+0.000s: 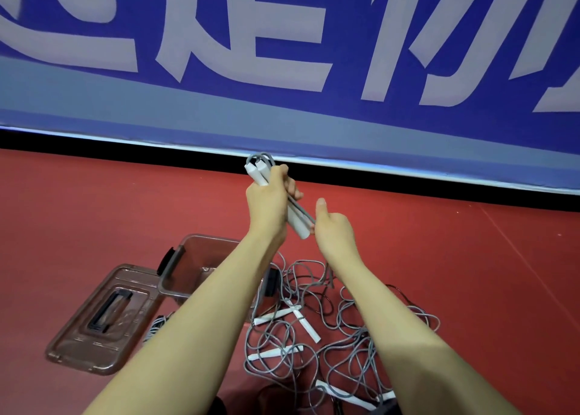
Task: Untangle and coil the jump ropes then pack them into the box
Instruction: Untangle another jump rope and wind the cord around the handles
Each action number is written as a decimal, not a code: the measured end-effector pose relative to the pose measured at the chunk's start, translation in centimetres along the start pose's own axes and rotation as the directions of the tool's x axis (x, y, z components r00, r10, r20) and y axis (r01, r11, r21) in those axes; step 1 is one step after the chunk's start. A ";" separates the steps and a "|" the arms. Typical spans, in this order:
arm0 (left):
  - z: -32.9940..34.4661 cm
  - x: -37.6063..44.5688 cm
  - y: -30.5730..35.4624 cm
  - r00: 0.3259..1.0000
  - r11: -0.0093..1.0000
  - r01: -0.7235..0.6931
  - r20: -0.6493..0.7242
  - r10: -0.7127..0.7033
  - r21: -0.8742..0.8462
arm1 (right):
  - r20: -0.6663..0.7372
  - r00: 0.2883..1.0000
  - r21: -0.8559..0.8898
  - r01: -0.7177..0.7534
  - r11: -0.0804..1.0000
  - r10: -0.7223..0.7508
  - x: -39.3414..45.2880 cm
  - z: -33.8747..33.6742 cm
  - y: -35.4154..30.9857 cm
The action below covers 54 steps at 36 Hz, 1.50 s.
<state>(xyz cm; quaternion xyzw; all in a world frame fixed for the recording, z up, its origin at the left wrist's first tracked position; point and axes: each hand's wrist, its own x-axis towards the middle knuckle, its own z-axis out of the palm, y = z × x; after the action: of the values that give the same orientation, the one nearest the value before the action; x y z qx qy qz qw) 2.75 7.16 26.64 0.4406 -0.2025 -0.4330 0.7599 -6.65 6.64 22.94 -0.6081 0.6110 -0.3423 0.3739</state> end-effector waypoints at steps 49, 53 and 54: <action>-5.9 -1.9 0.9 0.726 -0.613 -0.601 0.671 -0.151 0.512 | 0.039 0.934 -0.200 0.356 0.913 -0.356 -1.8 -1.2 -0.9; -6.3 -1.1 0.9 0.717 -0.601 -0.614 0.680 -0.152 0.512 | 0.099 0.934 -0.176 0.355 0.918 -0.342 -1.6 -1.4 -0.3; -6.4 -0.9 0.8 0.721 -0.602 -0.611 0.676 -0.153 0.515 | 0.136 0.934 -0.160 0.350 0.923 -0.331 -1.6 -1.6 -0.2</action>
<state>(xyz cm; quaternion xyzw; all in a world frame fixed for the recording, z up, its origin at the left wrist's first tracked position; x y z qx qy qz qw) 7.04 11.27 23.97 0.6528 -0.7462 0.1305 0.0034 -7.93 8.13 23.96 -0.7538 0.5037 -0.3122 0.2838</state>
